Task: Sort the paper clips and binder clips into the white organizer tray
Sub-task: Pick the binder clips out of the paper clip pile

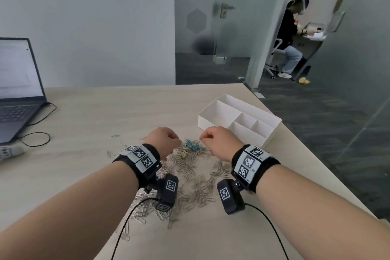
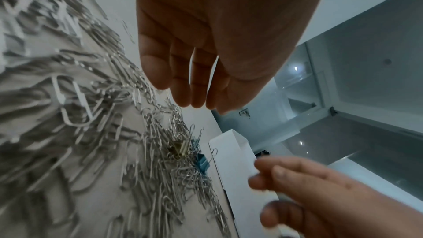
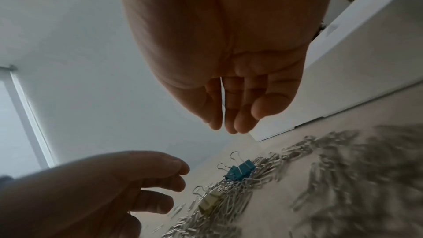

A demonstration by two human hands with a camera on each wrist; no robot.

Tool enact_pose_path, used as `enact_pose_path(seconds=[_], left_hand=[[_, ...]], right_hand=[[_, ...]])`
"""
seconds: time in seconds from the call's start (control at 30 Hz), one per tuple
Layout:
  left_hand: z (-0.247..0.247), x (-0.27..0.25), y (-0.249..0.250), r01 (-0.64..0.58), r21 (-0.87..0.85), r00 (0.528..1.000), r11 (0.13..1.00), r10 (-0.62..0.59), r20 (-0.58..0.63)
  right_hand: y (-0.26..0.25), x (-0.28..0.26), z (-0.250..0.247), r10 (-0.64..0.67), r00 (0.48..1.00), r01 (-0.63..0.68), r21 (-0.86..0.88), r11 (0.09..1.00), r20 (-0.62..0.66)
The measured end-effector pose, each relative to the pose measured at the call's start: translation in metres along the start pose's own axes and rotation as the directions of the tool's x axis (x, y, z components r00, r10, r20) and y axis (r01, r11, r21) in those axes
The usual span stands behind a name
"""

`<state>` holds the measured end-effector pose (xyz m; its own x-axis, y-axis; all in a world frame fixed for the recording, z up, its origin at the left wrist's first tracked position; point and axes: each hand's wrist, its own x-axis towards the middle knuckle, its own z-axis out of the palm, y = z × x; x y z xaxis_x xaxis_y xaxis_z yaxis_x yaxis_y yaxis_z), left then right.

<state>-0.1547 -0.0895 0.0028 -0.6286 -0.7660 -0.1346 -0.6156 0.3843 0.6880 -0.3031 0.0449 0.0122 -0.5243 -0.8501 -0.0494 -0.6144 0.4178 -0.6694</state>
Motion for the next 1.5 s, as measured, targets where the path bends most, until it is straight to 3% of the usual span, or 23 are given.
enact_pose_path(seconds=[0.17,0.43,0.6,0.8,1.03,1.17,1.33,1.43,1.5], left_hand=[[0.010,0.016,0.004,-0.032,0.166,0.997,0.986,0.020,0.074],[0.004,0.028,-0.003,-0.025,0.017,0.992,1.000,0.023,0.123],[-0.003,0.040,0.005,0.012,-0.030,0.999,0.999,-0.011,0.038],[0.006,0.051,0.014,-0.050,0.155,0.999,0.987,0.047,0.024],[0.018,0.056,0.020,-0.048,0.337,0.998,0.940,0.035,0.045],[0.019,0.054,0.021,-0.069,0.342,0.998,0.937,0.063,0.029],[0.009,0.036,0.016,-0.064,0.129,0.997,0.990,0.070,-0.044],[0.004,0.013,0.009,-0.072,-0.177,0.994,0.982,0.056,-0.091],[0.004,-0.005,0.005,-0.074,-0.400,0.994,0.914,0.036,-0.100]], right_hand=[[-0.009,0.034,0.011,0.015,0.998,-0.005,-0.155,0.988,0.063],[-0.009,0.050,0.021,-0.007,0.986,0.063,-0.326,0.943,0.168],[-0.004,0.042,0.015,0.007,0.989,0.024,-0.212,0.977,0.144],[0.000,0.029,0.007,0.009,0.995,-0.008,-0.016,1.000,0.096],[0.008,0.024,0.003,-0.015,0.994,0.013,0.026,1.000,0.108],[0.009,0.020,0.000,-0.018,0.998,0.012,0.082,0.997,0.064],[0.007,0.004,-0.004,0.019,1.000,-0.021,0.157,0.987,0.015],[0.004,-0.013,-0.003,0.059,0.998,-0.063,0.251,0.966,0.021],[0.003,-0.024,-0.001,0.067,0.998,-0.068,0.350,0.934,0.014]])
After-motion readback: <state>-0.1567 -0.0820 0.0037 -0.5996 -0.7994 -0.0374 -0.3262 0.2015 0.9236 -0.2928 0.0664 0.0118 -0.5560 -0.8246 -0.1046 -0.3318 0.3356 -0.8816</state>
